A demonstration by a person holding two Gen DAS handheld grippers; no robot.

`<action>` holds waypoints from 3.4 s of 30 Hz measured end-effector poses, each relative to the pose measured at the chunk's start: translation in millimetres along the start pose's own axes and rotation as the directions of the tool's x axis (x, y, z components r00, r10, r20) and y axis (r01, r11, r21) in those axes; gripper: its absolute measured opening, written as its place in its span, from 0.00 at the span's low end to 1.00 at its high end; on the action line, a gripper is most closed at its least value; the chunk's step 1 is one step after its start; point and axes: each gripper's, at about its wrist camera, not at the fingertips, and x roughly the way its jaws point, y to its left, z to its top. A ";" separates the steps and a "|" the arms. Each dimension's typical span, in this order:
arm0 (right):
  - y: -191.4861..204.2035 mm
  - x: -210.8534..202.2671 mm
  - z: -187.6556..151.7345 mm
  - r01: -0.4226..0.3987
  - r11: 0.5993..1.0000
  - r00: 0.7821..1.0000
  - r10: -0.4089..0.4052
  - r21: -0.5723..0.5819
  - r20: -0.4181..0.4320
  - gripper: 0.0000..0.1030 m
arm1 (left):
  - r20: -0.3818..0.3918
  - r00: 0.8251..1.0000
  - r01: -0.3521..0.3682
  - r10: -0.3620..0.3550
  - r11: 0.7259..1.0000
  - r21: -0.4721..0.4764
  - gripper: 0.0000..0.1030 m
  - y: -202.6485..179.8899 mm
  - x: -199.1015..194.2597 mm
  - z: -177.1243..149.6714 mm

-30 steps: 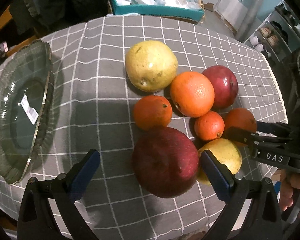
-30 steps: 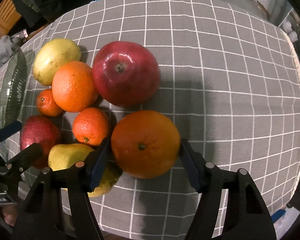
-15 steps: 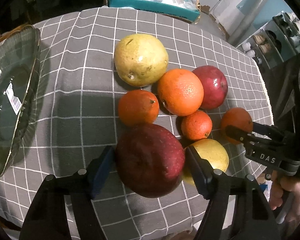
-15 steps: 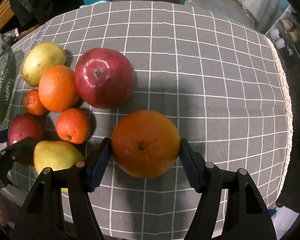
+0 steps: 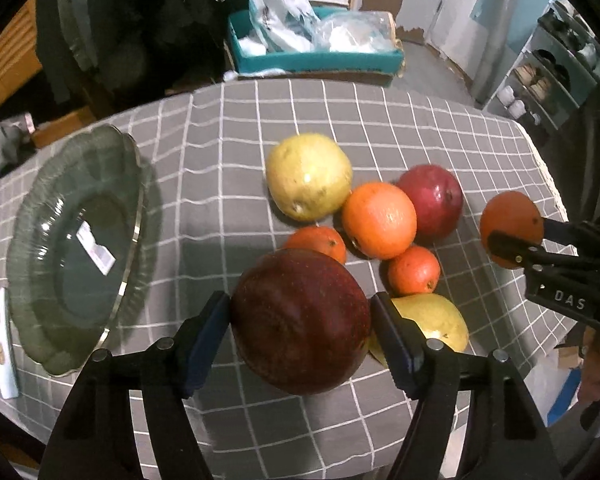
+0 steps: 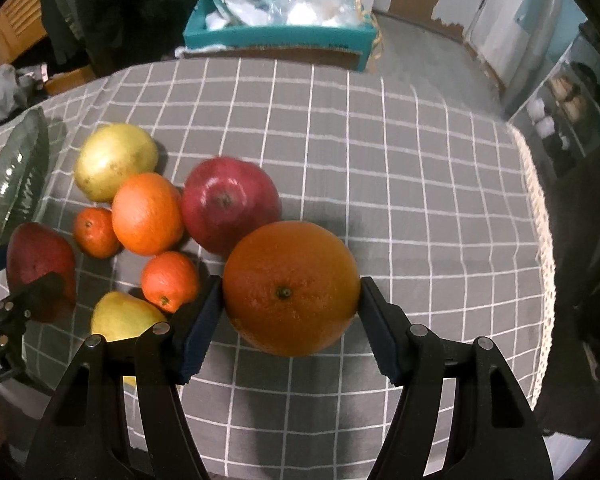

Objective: Organize fruits
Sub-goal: 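Close the left tool on the red apple while the right tool grasps the big orange, then carry the red apple with the left tool and the orange with the right tool over the green plate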

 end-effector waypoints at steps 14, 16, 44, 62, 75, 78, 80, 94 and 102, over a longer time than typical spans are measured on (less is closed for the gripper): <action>16.2 -52.6 2.7 -0.006 1.000 0.983 0.011 -0.023 0.181 0.66 | 0.157 0.986 -0.065 0.063 0.998 0.009 0.72 -0.3 -45.7 11.8; 15.6 -63.6 3.2 -0.009 1.000 0.976 0.014 -0.023 0.215 0.66 | 0.182 0.981 -0.068 0.066 0.998 0.004 0.71 1.4 -55.2 13.4; 46.8 -143.3 27.7 -0.056 0.997 0.886 0.076 -0.059 0.457 0.66 | 0.392 0.907 -0.127 0.153 0.988 -0.093 0.72 50.2 -143.3 29.5; 125.8 -134.5 65.7 -0.162 0.971 0.879 0.224 -0.178 0.420 0.66 | 0.373 0.892 -0.178 0.255 0.957 -0.229 0.72 122.6 -151.4 18.6; 200.7 -101.6 90.9 -0.235 0.934 0.897 0.315 -0.269 0.310 0.66 | 0.303 0.900 -0.214 0.315 0.922 -0.323 0.72 180.5 -135.8 6.0; 220.8 -91.0 96.5 -0.237 0.925 0.902 0.323 -0.297 0.286 0.66 | 0.280 0.903 -0.226 0.326 0.915 -0.335 0.72 193.2 -127.9 3.0; 235.3 -83.8 99.9 -0.241 0.918 0.905 0.330 -0.316 0.267 0.66 | 0.267 0.905 -0.231 0.330 0.910 -0.344 0.72 201.9 -122.4 0.7; 299.2 -8.0 113.3 -0.298 0.883 0.940 0.338 -0.363 0.049 0.66 | 0.121 0.944 -0.237 0.306 0.888 -0.394 0.72 247.9 -60.7 -11.5; 317.9 25.5 112.2 -0.308 0.862 0.946 0.323 -0.401 -0.034 0.65 | 0.022 0.965 -0.229 0.261 0.880 -0.415 0.72 255.9 -19.8 -18.4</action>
